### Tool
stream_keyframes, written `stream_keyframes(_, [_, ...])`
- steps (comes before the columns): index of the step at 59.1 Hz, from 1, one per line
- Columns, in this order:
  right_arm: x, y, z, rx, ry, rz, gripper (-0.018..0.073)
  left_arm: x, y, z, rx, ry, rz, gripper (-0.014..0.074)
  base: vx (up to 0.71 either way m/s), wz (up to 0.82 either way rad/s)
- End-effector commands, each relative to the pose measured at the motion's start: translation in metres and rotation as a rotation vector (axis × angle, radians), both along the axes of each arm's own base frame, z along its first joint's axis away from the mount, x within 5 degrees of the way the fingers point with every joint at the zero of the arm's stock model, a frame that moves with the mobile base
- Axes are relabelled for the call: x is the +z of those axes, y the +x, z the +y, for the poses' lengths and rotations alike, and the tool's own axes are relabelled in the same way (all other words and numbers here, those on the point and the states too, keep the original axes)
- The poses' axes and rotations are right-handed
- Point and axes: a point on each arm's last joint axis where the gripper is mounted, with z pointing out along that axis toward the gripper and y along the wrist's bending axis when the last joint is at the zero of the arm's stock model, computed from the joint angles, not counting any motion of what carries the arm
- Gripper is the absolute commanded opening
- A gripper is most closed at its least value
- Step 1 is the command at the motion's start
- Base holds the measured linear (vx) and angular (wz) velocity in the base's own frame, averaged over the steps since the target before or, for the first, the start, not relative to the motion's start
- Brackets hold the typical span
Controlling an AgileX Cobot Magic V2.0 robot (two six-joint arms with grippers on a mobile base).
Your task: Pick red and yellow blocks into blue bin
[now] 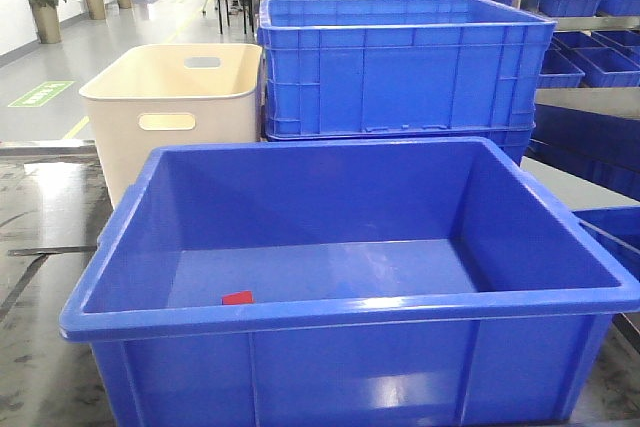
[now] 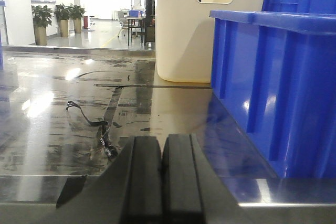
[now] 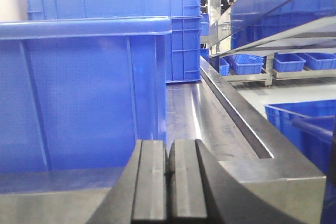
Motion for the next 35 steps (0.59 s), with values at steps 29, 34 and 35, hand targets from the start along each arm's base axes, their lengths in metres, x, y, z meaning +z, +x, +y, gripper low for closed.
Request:
stream_keyframes(29, [0.0066, -0.0014, -0.0005, -0.008, -0.009, -0.094, -0.0010, 0.0144, -0.0032, 0.0000, -0.001, -0.001, -0.121, 0.0002, 0.00, 0.00])
stream_keyframes(34, [0.0066, -0.0014, -0.0005, -0.008, -0.009, -0.094, -0.0010, 0.0144, -0.0032, 0.0000, -0.001, -0.001, -0.121, 0.0002, 0.00, 0.00])
stream_keyframes(35, [0.0066, -0.0014, -0.0005, -0.008, -0.009, -0.094, -0.0010, 0.0144, -0.0032, 0.0000, -0.001, -0.001, -0.121, 0.0002, 0.00, 0.00])
